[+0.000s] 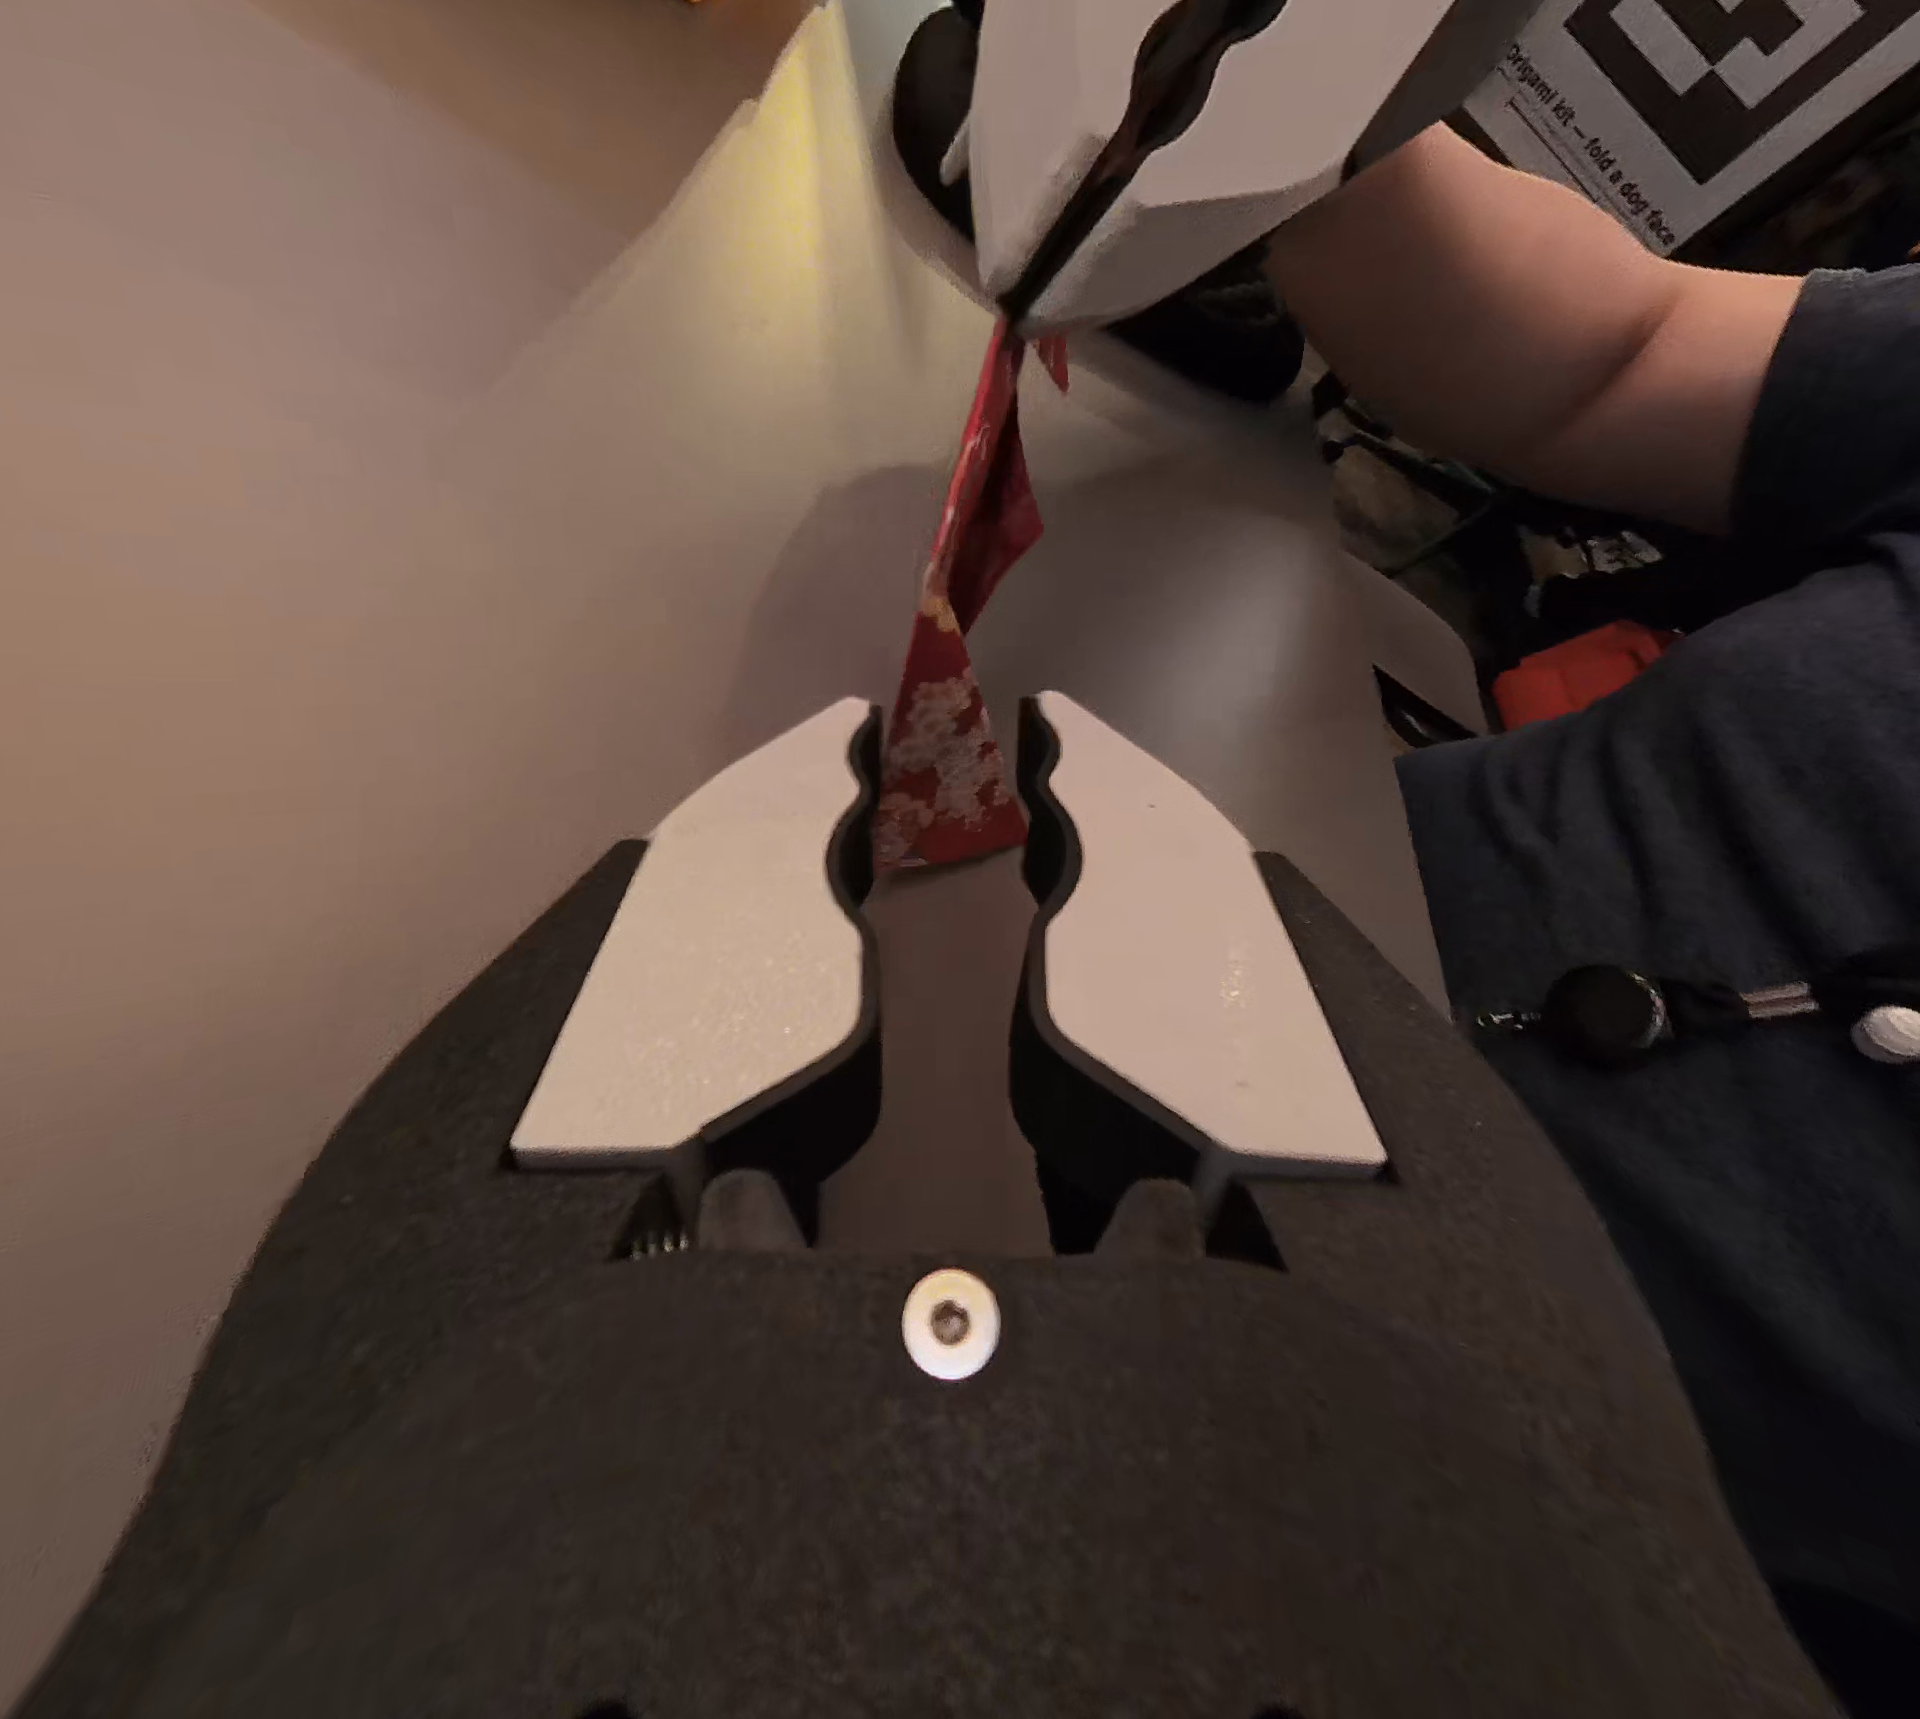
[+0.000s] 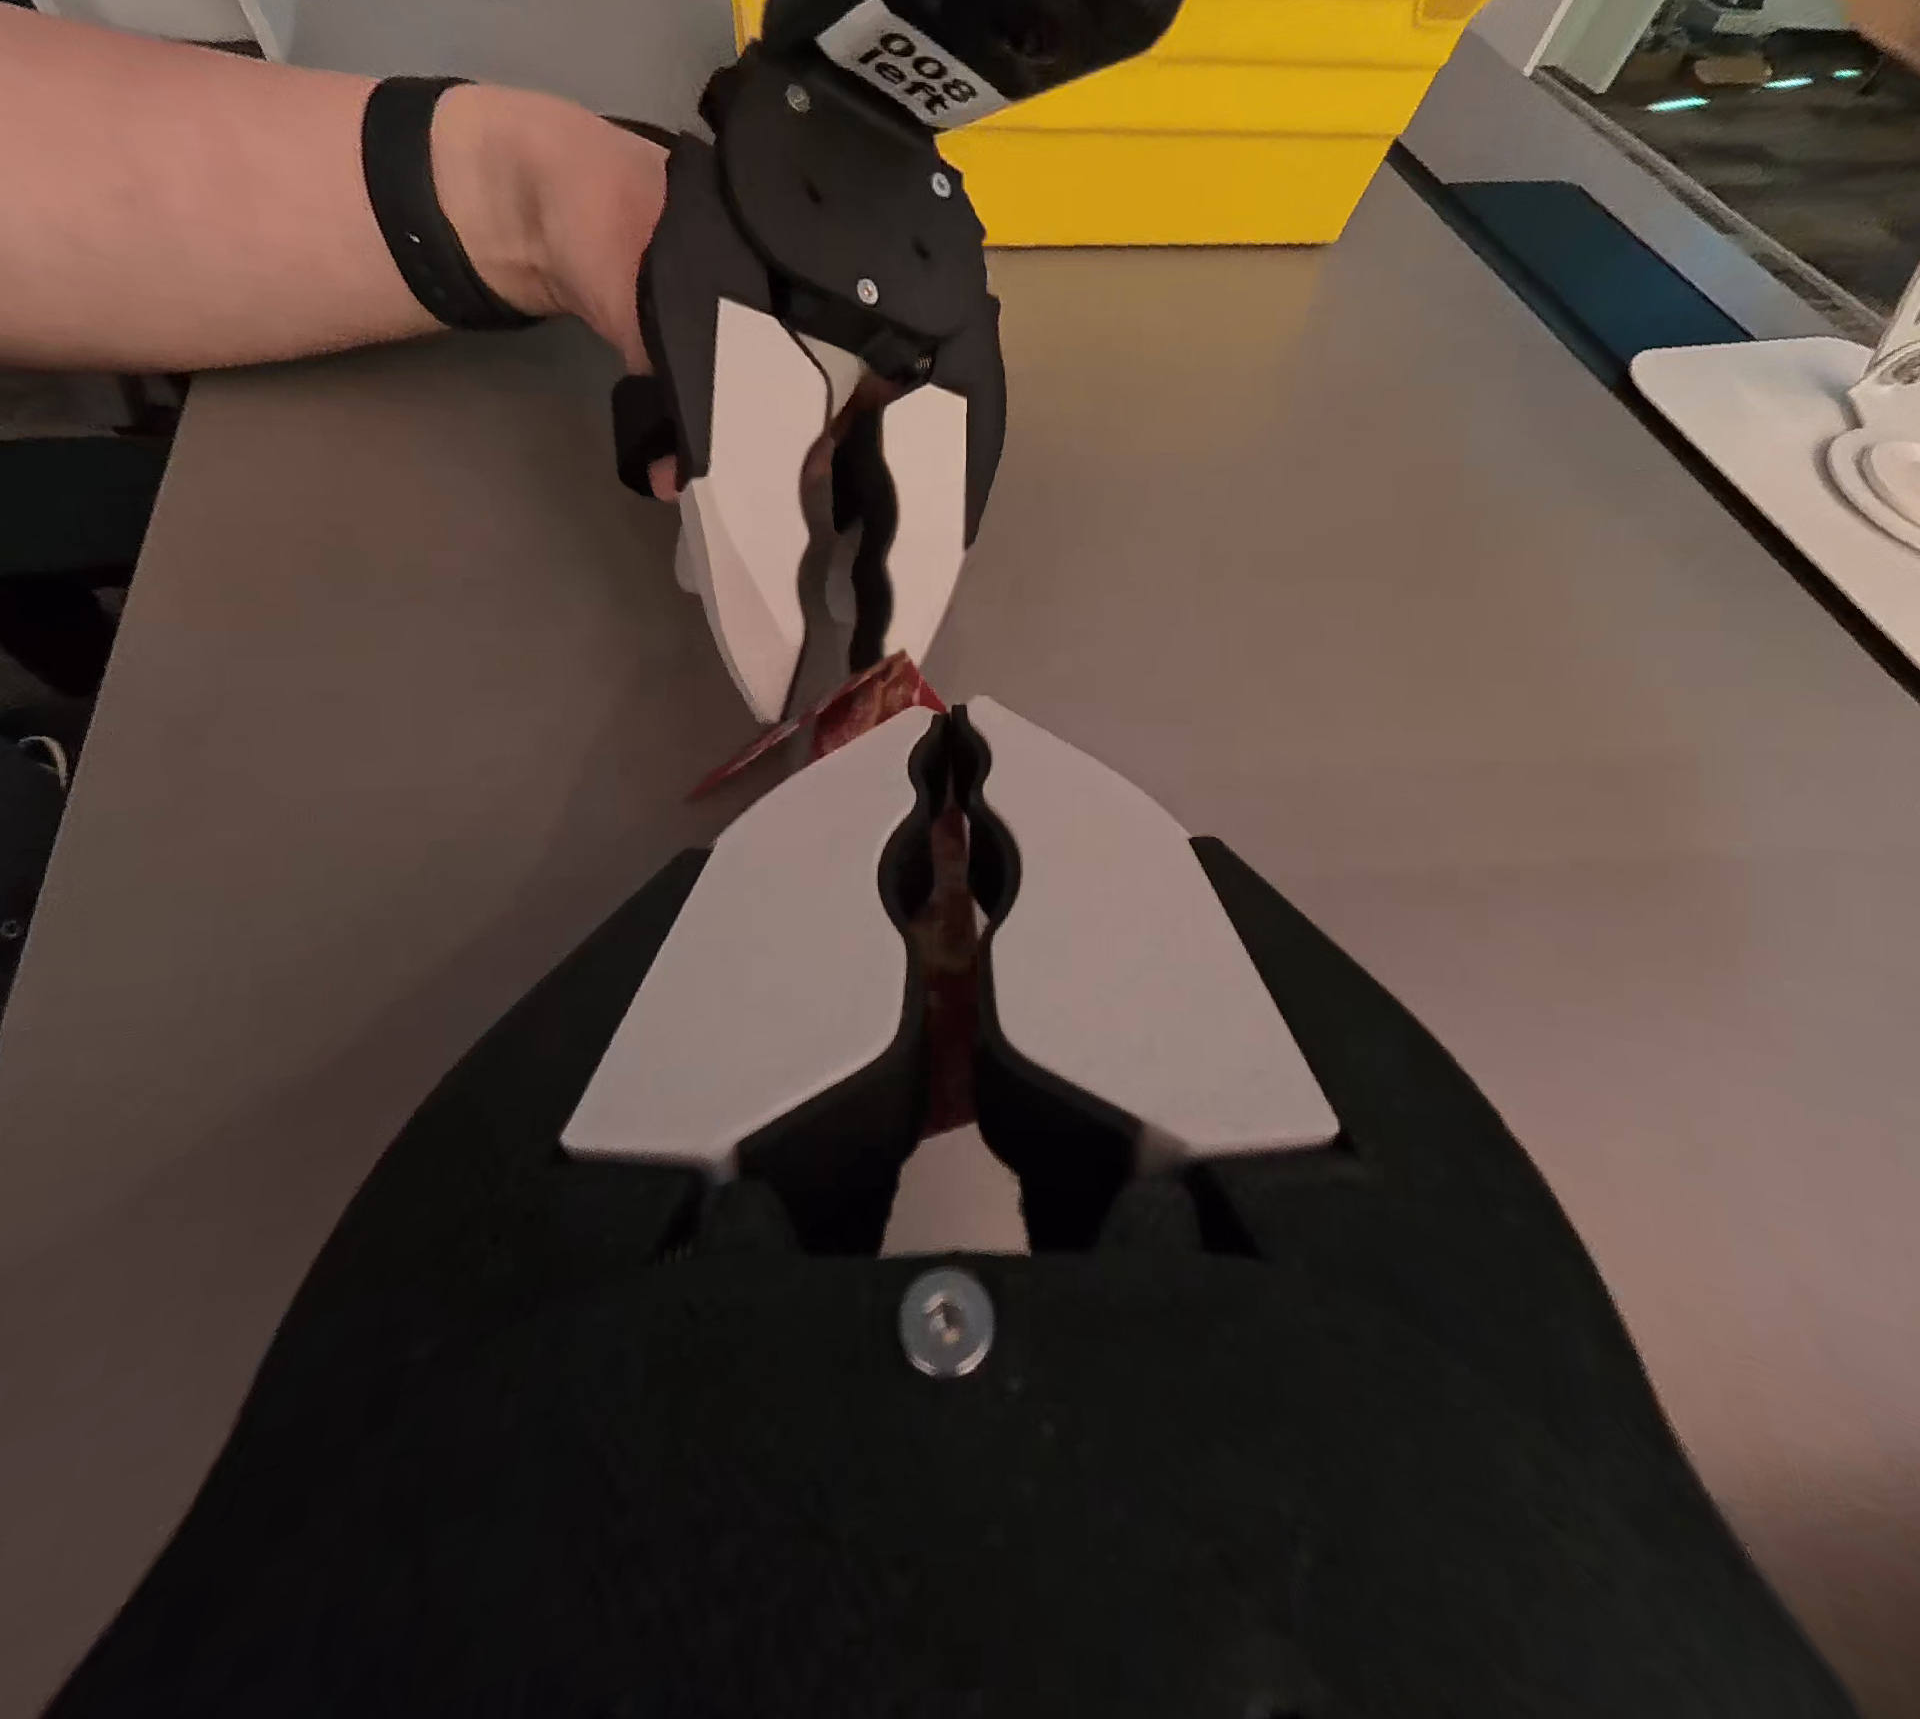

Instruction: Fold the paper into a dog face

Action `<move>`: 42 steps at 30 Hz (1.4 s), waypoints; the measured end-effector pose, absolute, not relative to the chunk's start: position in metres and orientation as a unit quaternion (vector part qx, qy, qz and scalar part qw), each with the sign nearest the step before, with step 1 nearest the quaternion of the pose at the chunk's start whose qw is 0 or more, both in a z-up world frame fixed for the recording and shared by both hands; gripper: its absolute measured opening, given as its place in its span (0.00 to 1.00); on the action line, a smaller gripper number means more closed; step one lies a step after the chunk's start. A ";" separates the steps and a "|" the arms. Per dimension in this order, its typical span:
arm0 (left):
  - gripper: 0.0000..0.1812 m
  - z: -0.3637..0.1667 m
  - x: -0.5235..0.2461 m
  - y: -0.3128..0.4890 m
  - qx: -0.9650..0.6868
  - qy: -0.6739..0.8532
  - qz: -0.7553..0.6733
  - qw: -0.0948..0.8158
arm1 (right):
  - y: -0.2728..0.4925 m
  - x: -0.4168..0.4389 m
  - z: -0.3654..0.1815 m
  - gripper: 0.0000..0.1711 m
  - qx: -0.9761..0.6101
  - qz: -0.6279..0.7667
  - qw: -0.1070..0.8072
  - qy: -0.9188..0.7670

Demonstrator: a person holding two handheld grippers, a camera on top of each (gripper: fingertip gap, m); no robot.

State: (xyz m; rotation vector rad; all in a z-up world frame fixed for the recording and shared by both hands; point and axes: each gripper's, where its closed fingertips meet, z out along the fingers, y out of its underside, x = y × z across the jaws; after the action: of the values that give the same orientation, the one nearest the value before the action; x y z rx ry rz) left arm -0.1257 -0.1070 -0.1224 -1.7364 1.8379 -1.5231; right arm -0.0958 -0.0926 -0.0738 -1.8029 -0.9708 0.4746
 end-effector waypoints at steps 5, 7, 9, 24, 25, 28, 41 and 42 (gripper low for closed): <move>0.00 -0.114 -0.123 -0.108 -0.569 0.631 -0.517 0.101 | -0.097 -0.082 -0.065 0.21 -0.744 0.217 0.507 -0.378; 0.00 -0.107 -0.128 -0.108 -0.564 0.638 -0.515 0.093 | -0.107 -0.076 -0.052 0.21 -0.733 0.245 0.503 -0.386; 0.00 -0.099 -0.135 -0.106 -0.560 0.652 -0.504 0.087 | -0.114 -0.072 -0.040 0.21 -0.726 0.279 0.486 -0.398; 0.00 -0.051 -0.149 -0.113 -0.561 0.747 -0.358 -0.015 | -0.104 -0.116 -0.048 0.01 -0.763 0.334 0.279 -0.477; 0.00 -0.050 -0.150 -0.111 -0.565 0.745 -0.354 -0.019 | -0.104 -0.117 -0.047 0.01 -0.765 0.347 0.273 -0.469; 0.00 -0.043 -0.150 -0.106 -0.581 0.723 -0.371 -0.041 | -0.099 -0.118 -0.042 0.01 -0.768 0.391 0.262 -0.434; 0.00 -0.021 -0.156 -0.080 -0.603 0.675 -0.417 -0.078 | -0.081 -0.113 -0.022 0.01 -0.762 0.439 0.258 -0.401; 0.00 -0.020 -0.158 -0.080 -0.603 0.674 -0.418 -0.082 | -0.083 -0.115 -0.019 0.01 -0.754 0.448 0.254 -0.407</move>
State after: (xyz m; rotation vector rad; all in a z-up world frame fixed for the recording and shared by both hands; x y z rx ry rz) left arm -0.1576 -0.0801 -0.0198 -2.0006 2.2373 -1.3869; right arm -0.1146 -0.0830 -0.0193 -2.0499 -1.1063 1.2186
